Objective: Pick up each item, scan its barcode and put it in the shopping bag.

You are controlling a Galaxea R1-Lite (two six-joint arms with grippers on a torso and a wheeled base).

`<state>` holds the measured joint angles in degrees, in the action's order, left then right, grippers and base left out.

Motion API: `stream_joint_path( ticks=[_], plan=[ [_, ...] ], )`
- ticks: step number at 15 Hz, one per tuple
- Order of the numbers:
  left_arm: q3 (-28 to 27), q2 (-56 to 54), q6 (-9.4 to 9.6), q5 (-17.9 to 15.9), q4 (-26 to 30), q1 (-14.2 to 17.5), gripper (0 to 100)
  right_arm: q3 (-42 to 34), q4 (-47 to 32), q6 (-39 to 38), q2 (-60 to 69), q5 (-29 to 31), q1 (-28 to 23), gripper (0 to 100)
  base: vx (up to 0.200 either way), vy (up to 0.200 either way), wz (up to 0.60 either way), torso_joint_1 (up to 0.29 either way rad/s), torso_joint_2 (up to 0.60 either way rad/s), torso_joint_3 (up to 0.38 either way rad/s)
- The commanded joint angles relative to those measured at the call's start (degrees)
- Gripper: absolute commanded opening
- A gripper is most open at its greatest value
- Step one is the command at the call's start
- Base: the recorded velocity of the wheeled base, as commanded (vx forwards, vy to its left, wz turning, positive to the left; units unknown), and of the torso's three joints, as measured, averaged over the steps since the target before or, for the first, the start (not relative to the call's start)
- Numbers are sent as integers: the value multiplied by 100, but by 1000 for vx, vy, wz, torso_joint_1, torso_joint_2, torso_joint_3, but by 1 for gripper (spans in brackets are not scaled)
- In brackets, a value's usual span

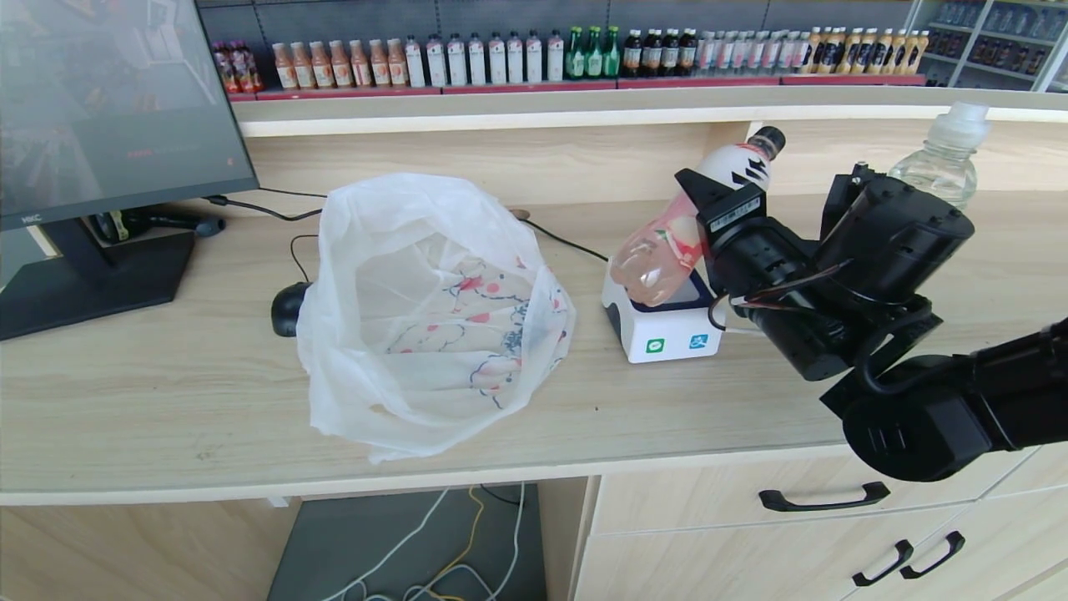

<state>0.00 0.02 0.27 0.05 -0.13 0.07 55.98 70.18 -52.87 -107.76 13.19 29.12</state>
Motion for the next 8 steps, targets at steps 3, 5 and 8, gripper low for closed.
stream_joint_path(
  ticks=[3, 5, 8],
  plan=[
    [0, -2, 0, 4, -4, 1, 100, 18, 4, 172, 194, -1, 102, 0, 0, 0, 0, 0, 0, 0],
    [0, -2, 0, 4, -4, 1, 100, 10, 4, 515, 397, 8, 173, 0, 0, 0, 0, 0, 0, 0],
    [0, -2, 0, 4, -4, 1, 100, 10, 13, 1314, 660, 8, 296, 0, 0, 0, 0, 0, 0, 0]
  ],
)
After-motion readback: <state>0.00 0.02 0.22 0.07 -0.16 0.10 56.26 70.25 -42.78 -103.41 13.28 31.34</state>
